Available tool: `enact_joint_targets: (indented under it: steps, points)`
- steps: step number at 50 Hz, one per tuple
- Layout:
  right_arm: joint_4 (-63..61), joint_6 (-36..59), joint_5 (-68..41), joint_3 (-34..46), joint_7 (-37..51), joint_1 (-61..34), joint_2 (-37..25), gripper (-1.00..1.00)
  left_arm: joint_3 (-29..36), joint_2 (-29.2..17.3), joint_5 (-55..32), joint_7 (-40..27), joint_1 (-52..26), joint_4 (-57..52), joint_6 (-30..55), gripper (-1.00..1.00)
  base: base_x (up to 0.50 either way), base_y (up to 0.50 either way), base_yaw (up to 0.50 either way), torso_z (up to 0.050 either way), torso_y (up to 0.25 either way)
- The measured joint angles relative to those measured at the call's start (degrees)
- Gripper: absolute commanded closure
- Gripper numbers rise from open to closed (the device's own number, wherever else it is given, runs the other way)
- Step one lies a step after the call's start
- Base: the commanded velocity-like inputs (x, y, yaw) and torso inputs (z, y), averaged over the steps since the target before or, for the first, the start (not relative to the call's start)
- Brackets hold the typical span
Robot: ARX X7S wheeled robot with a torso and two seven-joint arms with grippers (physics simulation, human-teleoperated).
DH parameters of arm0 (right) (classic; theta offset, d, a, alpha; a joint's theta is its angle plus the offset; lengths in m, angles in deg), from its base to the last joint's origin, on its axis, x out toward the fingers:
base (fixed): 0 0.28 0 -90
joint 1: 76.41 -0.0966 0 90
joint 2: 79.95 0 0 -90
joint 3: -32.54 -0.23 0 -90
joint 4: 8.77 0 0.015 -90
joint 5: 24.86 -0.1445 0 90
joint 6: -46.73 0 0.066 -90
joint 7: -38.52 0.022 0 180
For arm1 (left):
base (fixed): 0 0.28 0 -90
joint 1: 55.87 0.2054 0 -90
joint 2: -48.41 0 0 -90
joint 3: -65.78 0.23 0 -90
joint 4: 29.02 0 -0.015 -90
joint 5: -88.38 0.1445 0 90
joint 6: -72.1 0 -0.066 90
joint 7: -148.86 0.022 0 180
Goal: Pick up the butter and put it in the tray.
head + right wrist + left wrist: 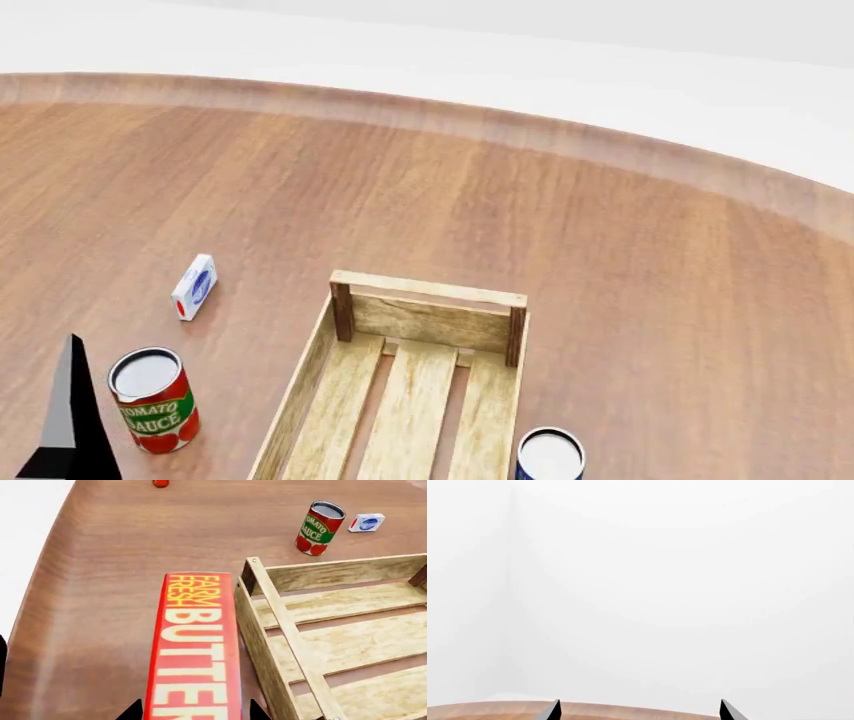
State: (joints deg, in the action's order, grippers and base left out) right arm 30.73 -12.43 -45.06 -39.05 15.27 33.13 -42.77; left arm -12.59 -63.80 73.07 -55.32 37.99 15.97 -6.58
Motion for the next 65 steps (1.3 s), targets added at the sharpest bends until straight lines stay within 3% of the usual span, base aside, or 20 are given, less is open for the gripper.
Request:
enact_joint_targets:
  steps: [6, 19, 32, 48, 65]
  points:
    - [-3.6, -1.2, -2.4, -1.9, 2.6, 0.9, -2.8, 1.0, 0.2, 0.0, 0.1, -0.1, 0.0, 0.1, -0.1, -1.0, 0.0, 0.0, 0.0, 0.0, 0.0]
    - [-6.2, -10.1, -13.0, 1.4, 17.2, -4.0, -14.7, 1.0, 0.7, -0.2, 0.3, -0.2, 0.1, 0.2, -0.2, -1.0, 0.0, 0.0, 0.0, 0.0, 0.001]
    - [-4.3, -11.9, -25.0, -1.3, 28.7, -11.2, -17.8, 1.0, 0.8, -0.5, -0.1, -0.5, 0.0, -0.2, 0.1, -1.0, 0.0, 0.0, 0.0, 0.0, 0.0]
    - [0.5, -9.1, -36.1, -2.6, 37.4, -22.0, -13.7, 1.0, 0.8, -0.7, -0.4, -0.8, 0.0, -0.1, -0.1, -1.0, 0.0, 0.0, 0.0, 0.0, 0.001]
    - [12.0, -0.6, -41.2, 1.6, 44.5, -39.2, -2.7, 1.0, 0.7, -1.0, -0.8, -0.9, -0.2, 0.3, -0.5, -1.0, 0.0, 0.0, 0.0, 0.0, 0.001]
